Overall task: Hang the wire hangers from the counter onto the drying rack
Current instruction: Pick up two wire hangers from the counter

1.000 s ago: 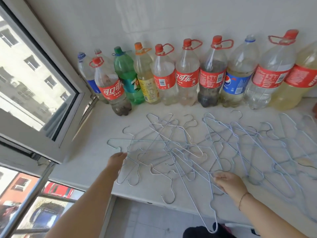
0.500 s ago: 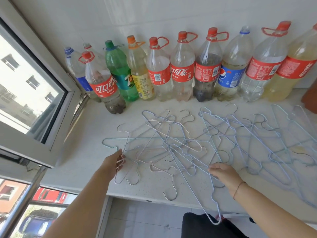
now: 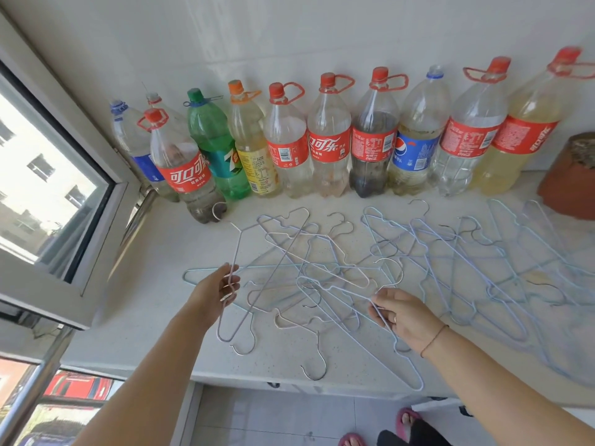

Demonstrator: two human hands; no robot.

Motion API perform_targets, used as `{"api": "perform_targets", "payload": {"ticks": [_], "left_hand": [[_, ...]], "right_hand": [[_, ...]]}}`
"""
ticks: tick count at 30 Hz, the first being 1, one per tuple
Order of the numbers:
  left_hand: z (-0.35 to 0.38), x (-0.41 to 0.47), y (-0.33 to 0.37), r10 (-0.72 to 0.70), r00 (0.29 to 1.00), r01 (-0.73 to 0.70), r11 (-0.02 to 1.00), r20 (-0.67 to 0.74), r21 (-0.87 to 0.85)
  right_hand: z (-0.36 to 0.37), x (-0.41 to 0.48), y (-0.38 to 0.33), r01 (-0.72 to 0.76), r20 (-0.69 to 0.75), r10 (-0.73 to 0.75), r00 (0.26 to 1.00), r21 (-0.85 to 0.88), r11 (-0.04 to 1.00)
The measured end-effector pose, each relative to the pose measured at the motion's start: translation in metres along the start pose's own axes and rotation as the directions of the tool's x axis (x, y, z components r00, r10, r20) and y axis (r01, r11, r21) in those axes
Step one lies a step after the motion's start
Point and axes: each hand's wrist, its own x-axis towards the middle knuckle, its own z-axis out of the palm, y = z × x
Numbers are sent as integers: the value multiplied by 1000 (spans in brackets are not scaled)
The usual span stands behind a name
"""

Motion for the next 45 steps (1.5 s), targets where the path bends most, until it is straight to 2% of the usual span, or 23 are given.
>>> {"api": "perform_targets", "payload": {"ticks": [3, 7, 12, 16, 23, 28, 33, 37, 45], "left_hand": [[16, -2, 7, -9, 999, 10, 1000, 53, -14], [39, -4, 12, -47, 998, 49, 997, 46, -57], [60, 0, 15, -2, 999, 3, 1000, 42, -25], [74, -9, 20, 17, 997, -15, 1000, 80, -25], [96, -50, 27, 92, 994, -91, 996, 61, -18], [110, -99, 23, 199, 979, -195, 977, 45, -85], [130, -159, 4, 273, 962, -266, 934, -4, -237], [142, -211, -18, 343, 937, -344, 872, -67, -348], [130, -330, -68, 390, 861, -497, 781, -327, -377]], "right_hand": [[1, -1, -1, 27, 31, -26, 999, -22, 999], [-1, -1, 0, 28, 56, -25, 998, -53, 998], [-4, -4, -4, 18, 96, -10, 995, -79, 997], [-4, -12, -18, 58, 161, -31, 987, -167, 984], [7, -17, -50, 110, 229, -89, 969, -80, 991], [24, -25, -78, 91, 343, -83, 936, -9, 996], [31, -48, -99, 41, 486, -65, 872, 60, 997], [27, -77, -107, 48, 602, -38, 798, -1, 999], [30, -150, -92, 73, 796, 55, 603, -124, 990]]}}
